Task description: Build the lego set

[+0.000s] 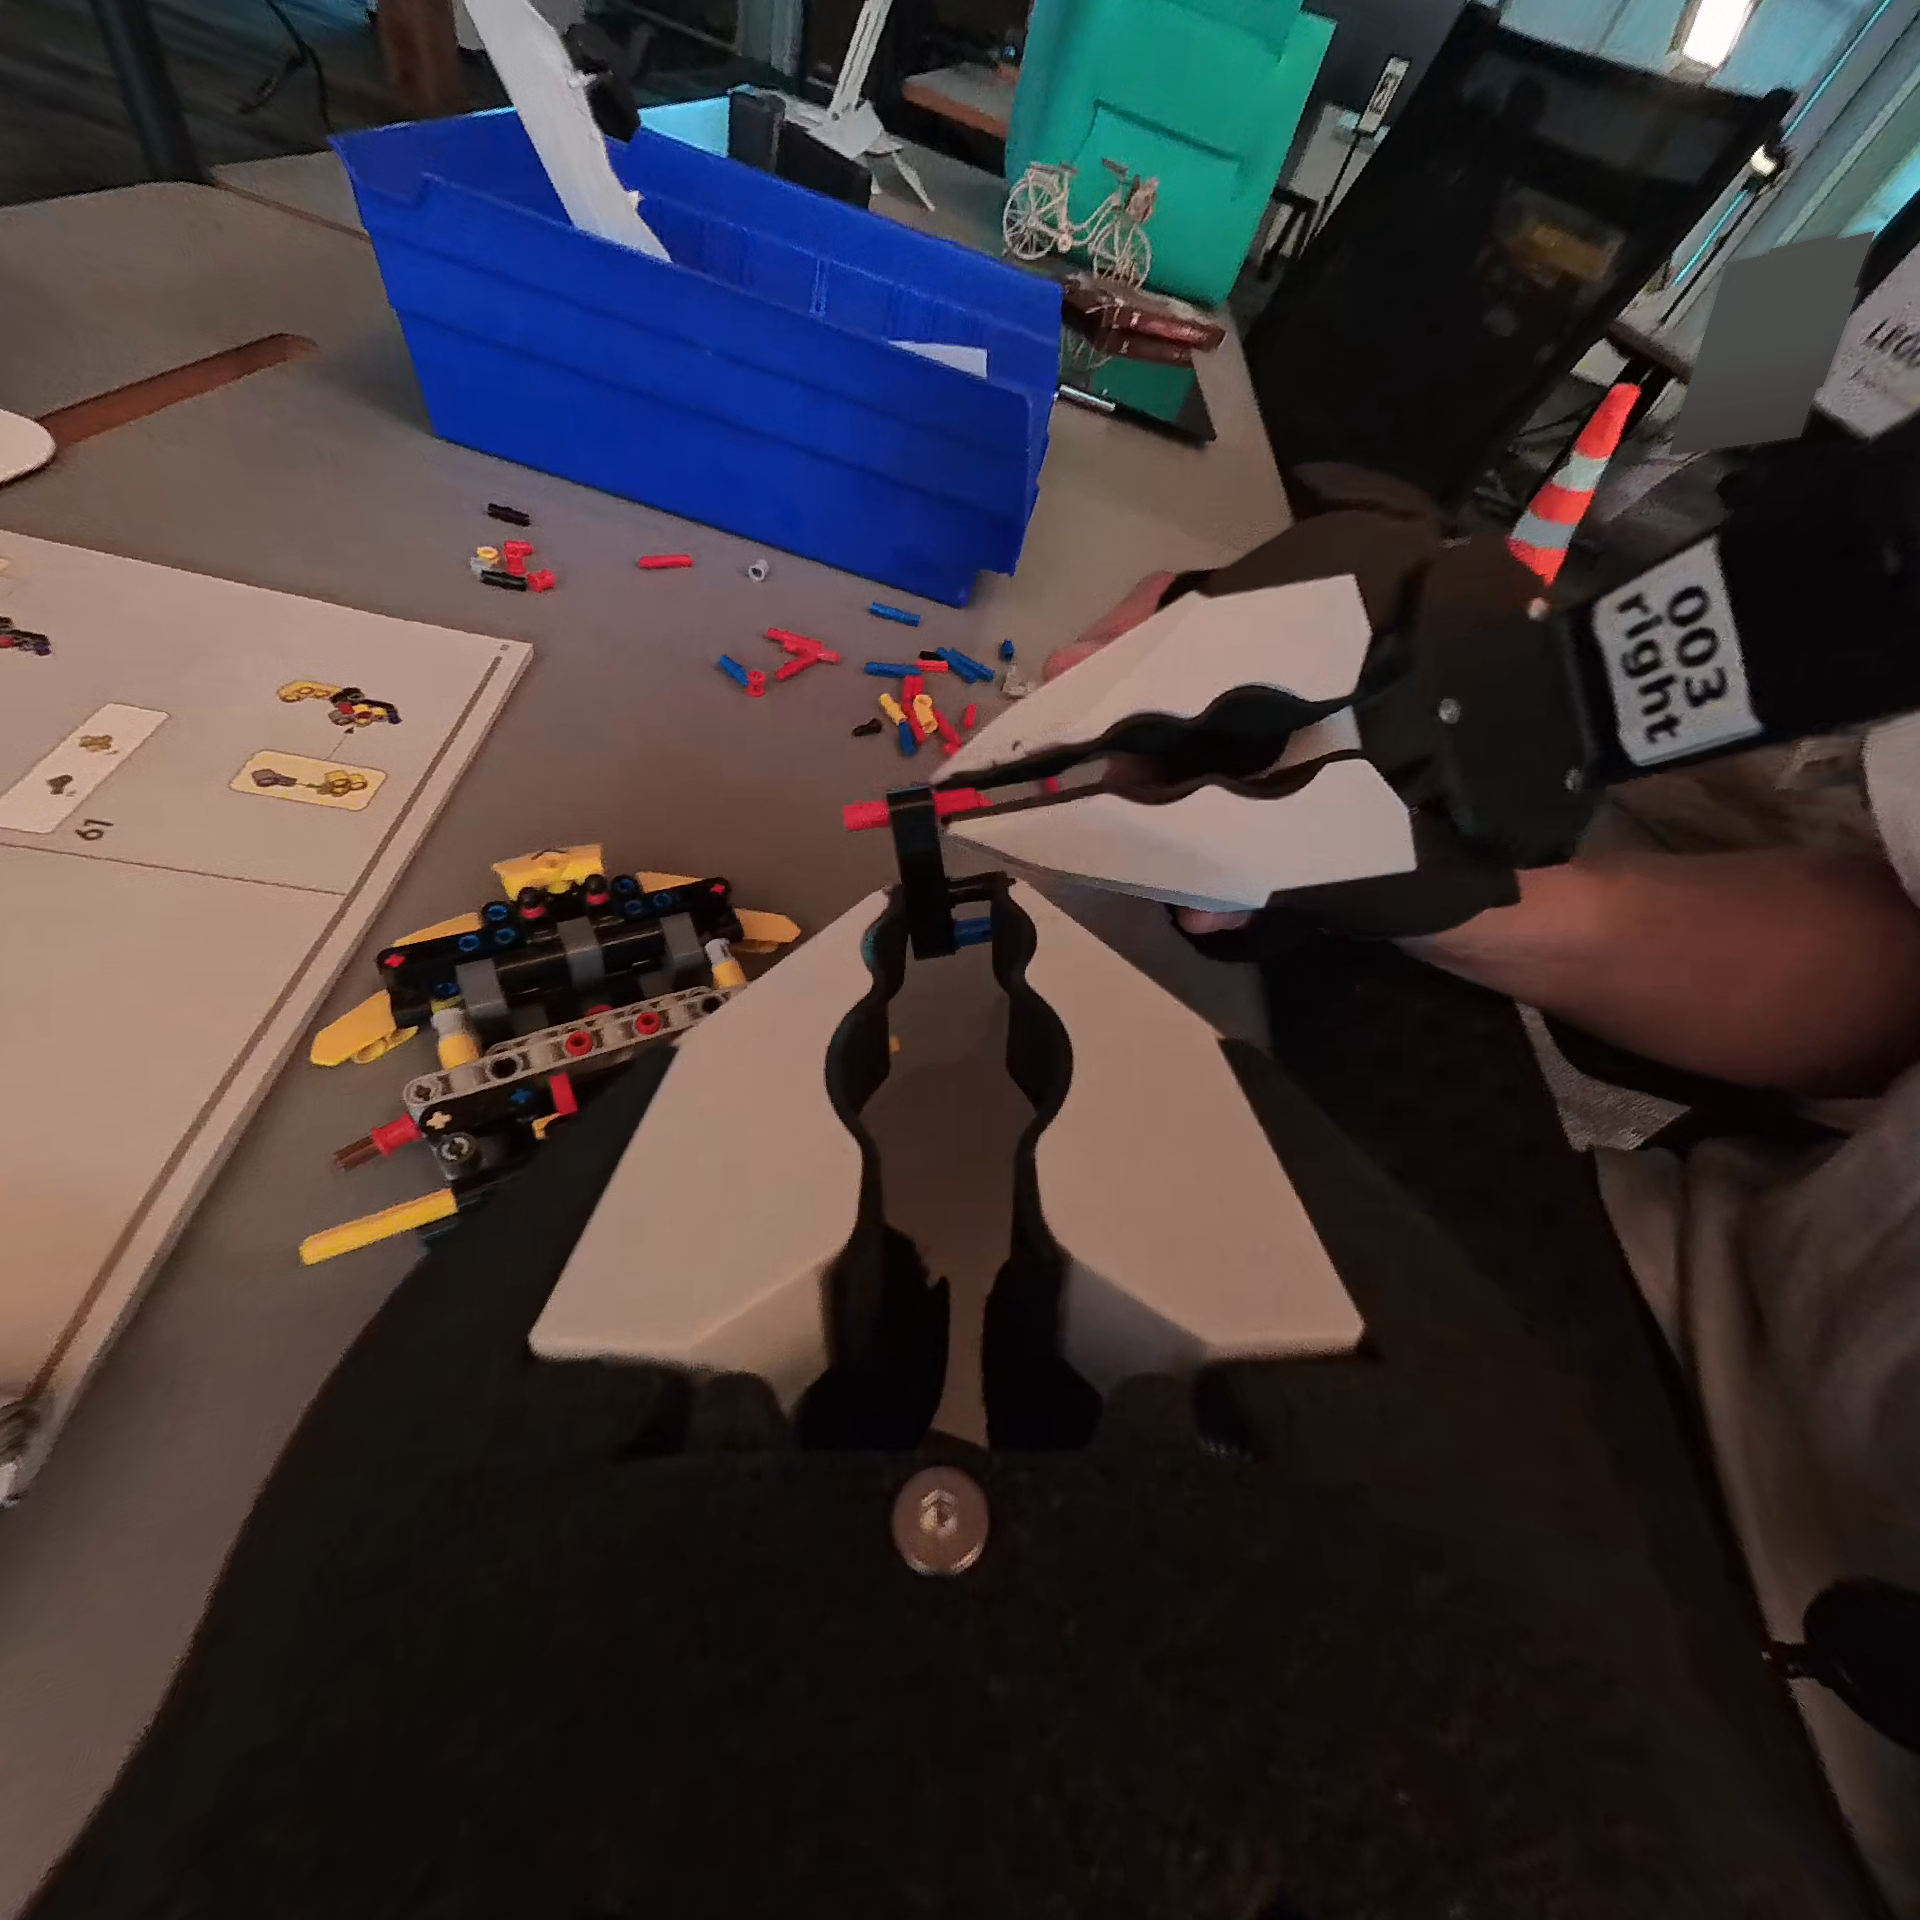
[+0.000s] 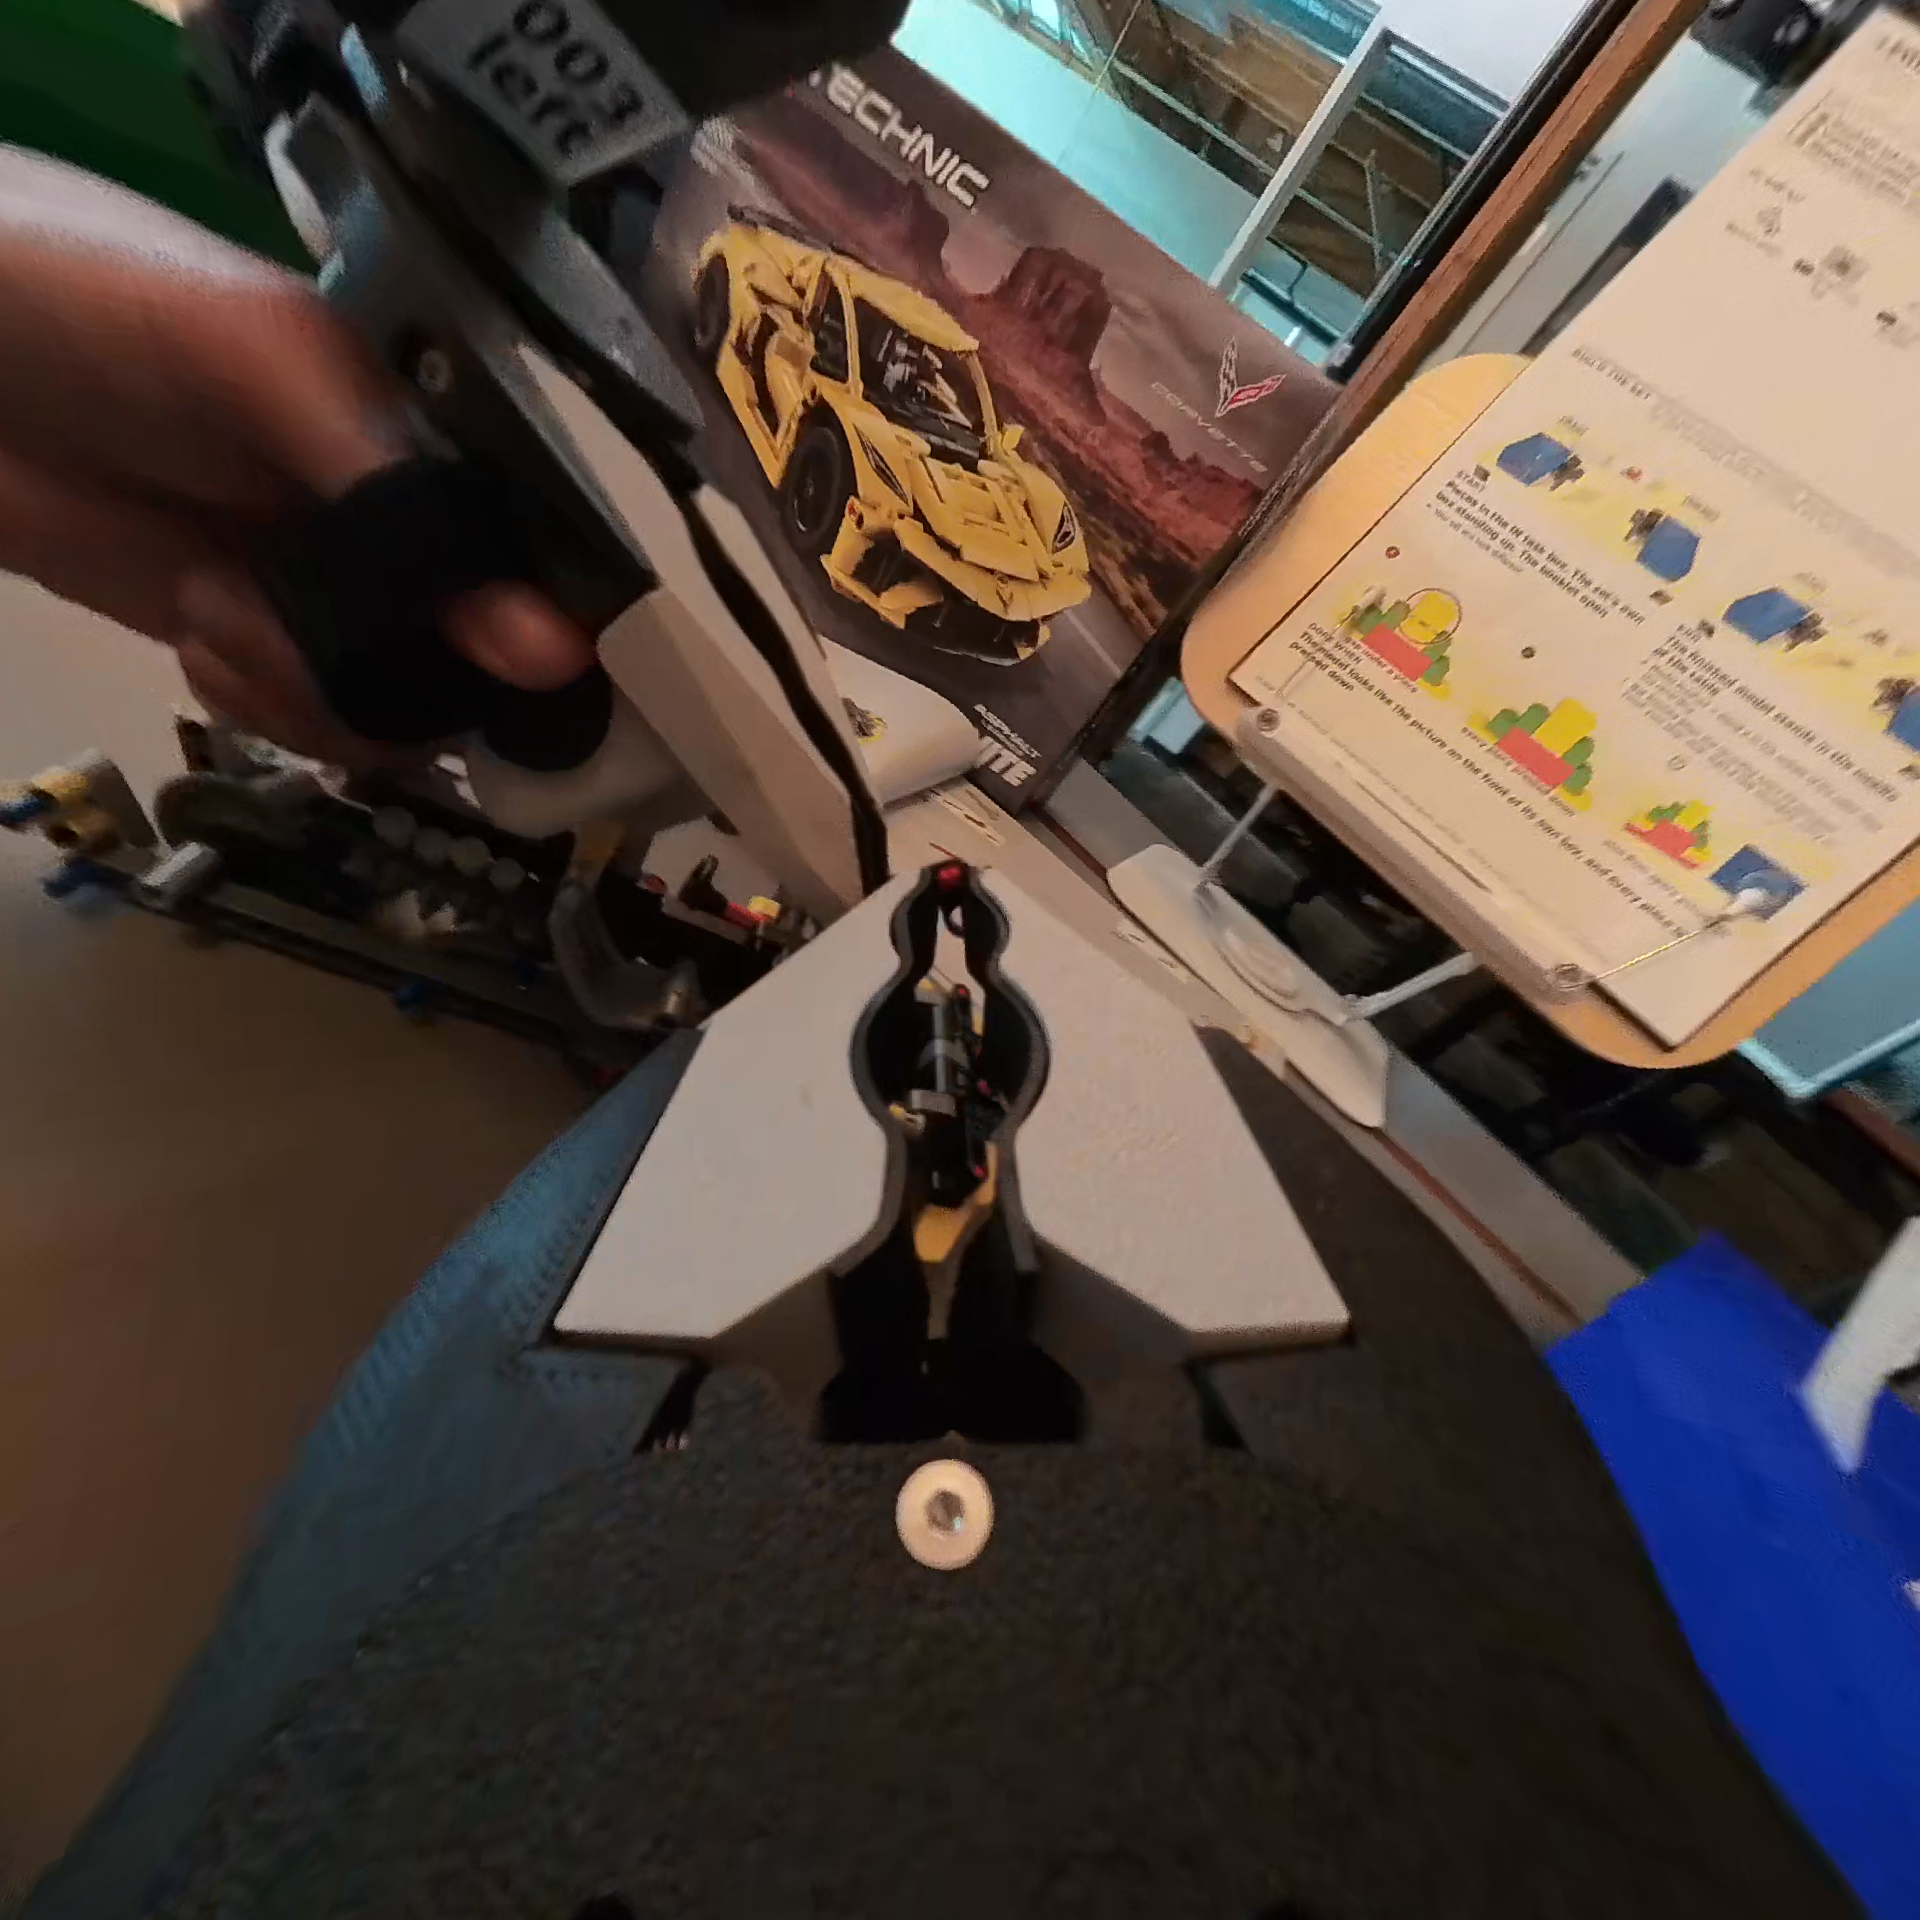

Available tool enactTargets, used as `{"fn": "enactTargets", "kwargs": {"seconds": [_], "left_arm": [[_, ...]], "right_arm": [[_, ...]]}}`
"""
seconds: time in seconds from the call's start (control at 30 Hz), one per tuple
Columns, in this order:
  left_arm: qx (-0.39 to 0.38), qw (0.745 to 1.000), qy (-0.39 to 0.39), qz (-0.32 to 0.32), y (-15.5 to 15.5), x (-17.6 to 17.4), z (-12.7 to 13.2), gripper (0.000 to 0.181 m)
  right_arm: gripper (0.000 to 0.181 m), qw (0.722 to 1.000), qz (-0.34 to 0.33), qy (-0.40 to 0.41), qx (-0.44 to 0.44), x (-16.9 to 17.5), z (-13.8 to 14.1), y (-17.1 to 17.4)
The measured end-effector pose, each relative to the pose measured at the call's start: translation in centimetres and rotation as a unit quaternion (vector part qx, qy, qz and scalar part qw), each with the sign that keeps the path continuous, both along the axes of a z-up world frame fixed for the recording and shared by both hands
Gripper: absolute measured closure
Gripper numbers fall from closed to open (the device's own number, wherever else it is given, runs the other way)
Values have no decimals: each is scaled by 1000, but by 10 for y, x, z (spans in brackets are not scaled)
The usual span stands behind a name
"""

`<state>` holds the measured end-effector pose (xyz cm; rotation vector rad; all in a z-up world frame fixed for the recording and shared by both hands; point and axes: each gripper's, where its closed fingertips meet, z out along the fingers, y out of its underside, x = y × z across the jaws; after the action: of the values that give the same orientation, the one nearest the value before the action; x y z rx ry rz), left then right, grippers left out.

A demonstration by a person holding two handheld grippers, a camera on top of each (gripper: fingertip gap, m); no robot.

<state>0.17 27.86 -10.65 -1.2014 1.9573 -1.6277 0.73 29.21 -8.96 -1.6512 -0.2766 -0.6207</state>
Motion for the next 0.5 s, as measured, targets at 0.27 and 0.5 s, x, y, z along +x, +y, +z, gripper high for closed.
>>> {"fn": "enactTargets", "kwargs": {"seconds": [0.27, 0.5], "left_arm": [[98, 990, -89, 44, 1, 5, 10, 165], [173, 960, -189, 112, 2, 10, 26, 165]], "right_arm": [[179, 1000, -22, 17, 14, 4, 9, -2], [179, 975, 13, 205, 90, 4, 25, -3]]}}
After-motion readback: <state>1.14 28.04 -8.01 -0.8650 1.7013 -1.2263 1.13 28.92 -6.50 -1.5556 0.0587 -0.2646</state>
